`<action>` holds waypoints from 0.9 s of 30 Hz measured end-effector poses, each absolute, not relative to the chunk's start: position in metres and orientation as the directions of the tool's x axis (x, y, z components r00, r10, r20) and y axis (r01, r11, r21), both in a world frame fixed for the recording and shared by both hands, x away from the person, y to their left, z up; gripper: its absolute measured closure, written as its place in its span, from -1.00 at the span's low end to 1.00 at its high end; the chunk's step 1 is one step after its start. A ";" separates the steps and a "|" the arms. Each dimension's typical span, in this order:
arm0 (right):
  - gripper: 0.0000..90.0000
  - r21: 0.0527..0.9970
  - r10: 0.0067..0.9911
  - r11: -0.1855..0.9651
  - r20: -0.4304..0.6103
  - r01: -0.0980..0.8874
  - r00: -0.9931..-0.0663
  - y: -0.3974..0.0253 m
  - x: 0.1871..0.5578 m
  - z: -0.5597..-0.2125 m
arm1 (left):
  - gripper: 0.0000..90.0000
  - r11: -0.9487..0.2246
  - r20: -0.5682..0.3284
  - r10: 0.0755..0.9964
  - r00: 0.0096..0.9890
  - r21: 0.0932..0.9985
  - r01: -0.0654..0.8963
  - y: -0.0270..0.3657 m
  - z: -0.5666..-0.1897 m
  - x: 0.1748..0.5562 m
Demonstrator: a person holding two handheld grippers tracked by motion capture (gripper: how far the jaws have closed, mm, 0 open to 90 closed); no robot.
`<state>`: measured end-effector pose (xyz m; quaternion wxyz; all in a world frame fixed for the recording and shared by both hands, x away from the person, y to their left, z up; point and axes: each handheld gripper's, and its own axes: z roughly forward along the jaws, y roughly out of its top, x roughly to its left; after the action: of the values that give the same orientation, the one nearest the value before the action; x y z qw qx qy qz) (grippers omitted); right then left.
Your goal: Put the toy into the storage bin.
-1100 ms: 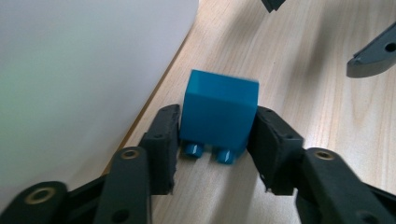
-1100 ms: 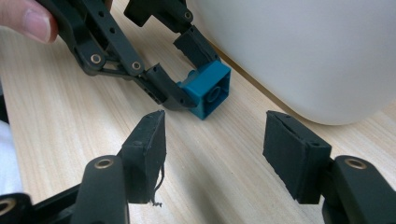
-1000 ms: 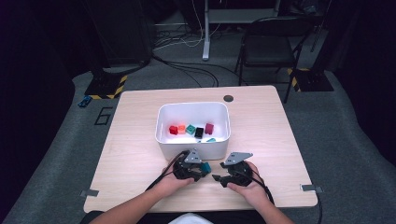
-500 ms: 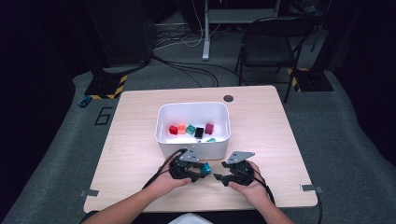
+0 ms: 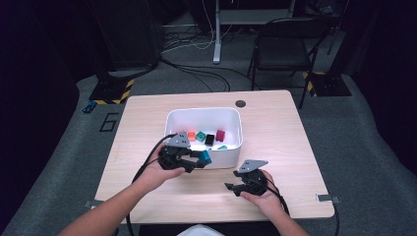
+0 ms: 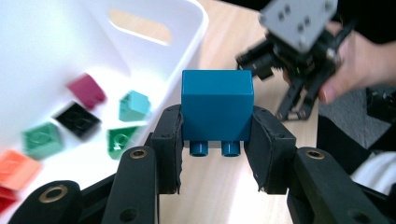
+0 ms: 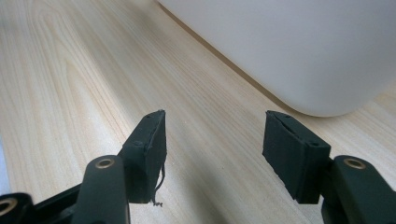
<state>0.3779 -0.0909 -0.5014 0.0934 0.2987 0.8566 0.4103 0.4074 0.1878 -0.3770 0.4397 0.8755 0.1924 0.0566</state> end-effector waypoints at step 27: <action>-0.13 0.755 0.589 0.489 0.085 0.438 -0.804 -0.092 0.381 -0.505 | 0.30 -0.541 -0.073 0.440 0.895 0.774 0.329 0.156 -0.368 0.515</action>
<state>0.3807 -0.0919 -0.5046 0.0927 0.2992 0.8577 0.4077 0.5148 0.1556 -0.3679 0.4258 0.8753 0.2198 0.0653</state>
